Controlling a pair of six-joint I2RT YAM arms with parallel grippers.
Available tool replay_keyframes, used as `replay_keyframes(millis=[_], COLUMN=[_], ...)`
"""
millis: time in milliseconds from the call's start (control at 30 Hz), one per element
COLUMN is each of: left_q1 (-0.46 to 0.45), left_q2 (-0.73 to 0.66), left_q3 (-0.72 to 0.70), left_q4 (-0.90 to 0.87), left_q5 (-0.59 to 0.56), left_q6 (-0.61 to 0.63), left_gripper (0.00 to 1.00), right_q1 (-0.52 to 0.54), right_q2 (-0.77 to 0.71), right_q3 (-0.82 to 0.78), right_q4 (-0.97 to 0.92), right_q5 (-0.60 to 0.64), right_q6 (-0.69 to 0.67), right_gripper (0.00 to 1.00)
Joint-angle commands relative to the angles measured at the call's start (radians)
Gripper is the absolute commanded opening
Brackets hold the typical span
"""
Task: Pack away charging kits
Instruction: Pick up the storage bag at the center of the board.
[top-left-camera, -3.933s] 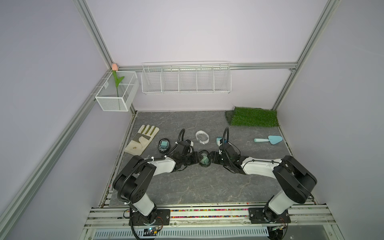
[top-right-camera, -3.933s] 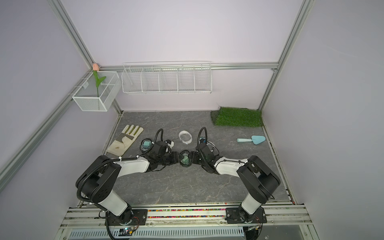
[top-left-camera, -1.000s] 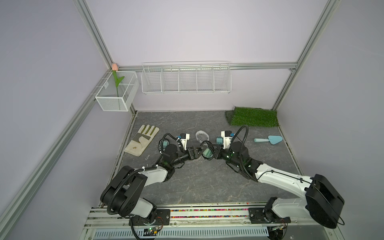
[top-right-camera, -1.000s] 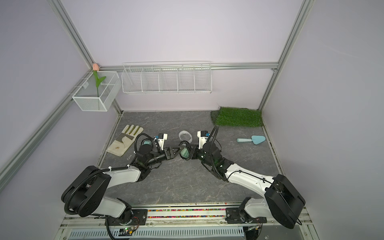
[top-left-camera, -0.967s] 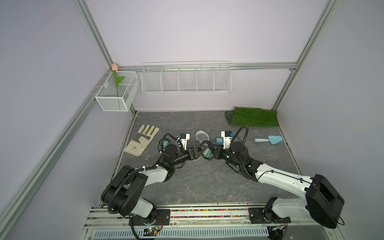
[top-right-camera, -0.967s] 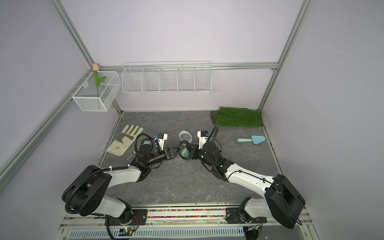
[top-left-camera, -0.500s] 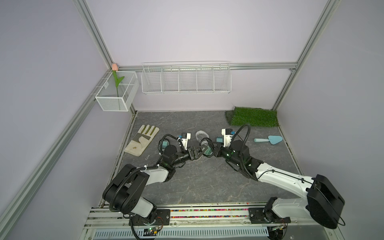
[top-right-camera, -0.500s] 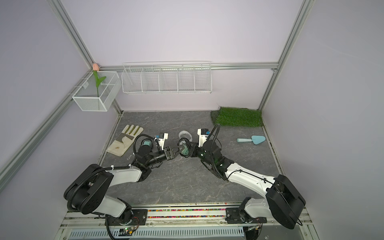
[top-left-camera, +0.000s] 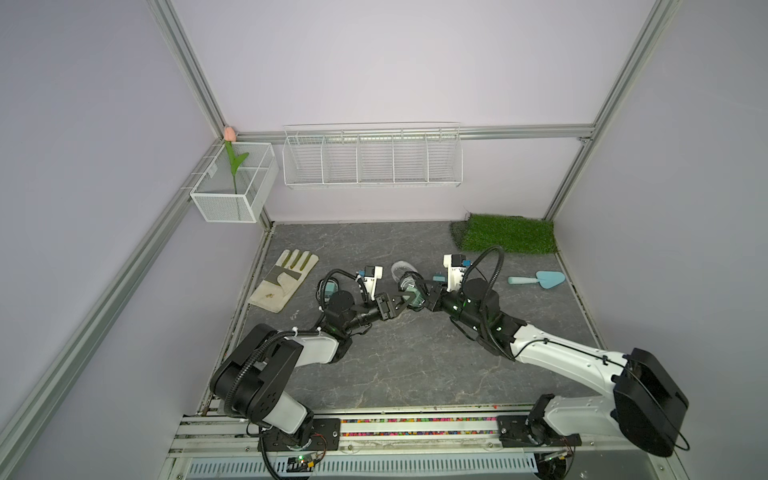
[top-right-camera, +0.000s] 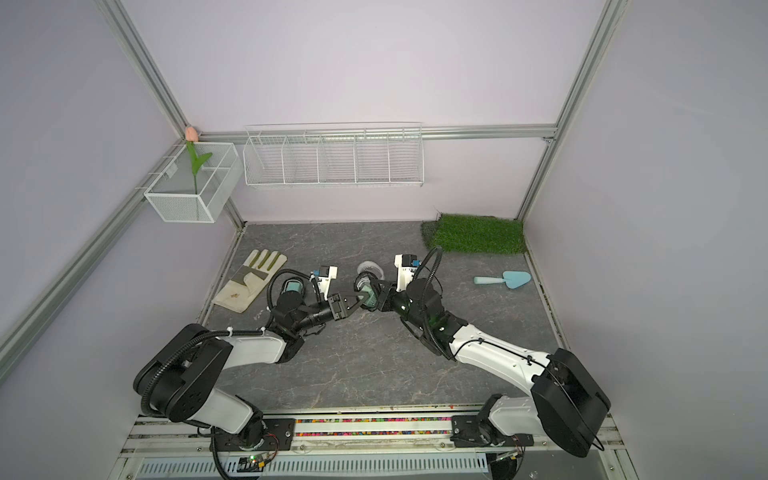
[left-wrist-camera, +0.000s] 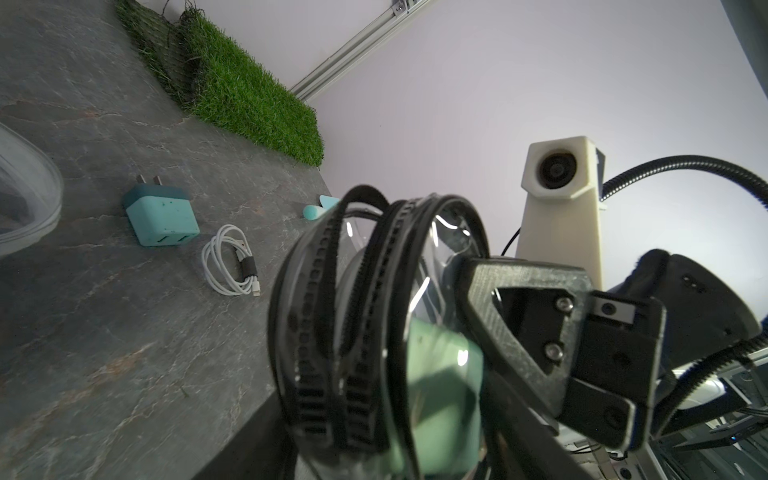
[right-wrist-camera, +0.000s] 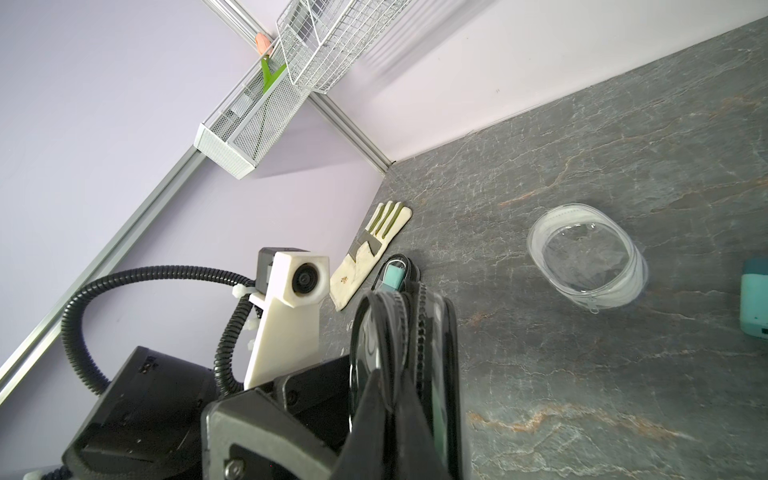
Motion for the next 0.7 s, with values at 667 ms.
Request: replay_keyframes(millis=[667], left_q1=[-0.001], left_q2=[-0.158], left_q3=[-0.02], left_q4=[-0.104], left_q5=[-0.03], left_q6=[0.066], left_gripper=[0.79], right_q1=[0.0], right_q2=[0.081], right_q3=[0.029], right_q4=[0.086], right_q5=[-0.058], right_q6=[0.024], right_gripper=[0.07])
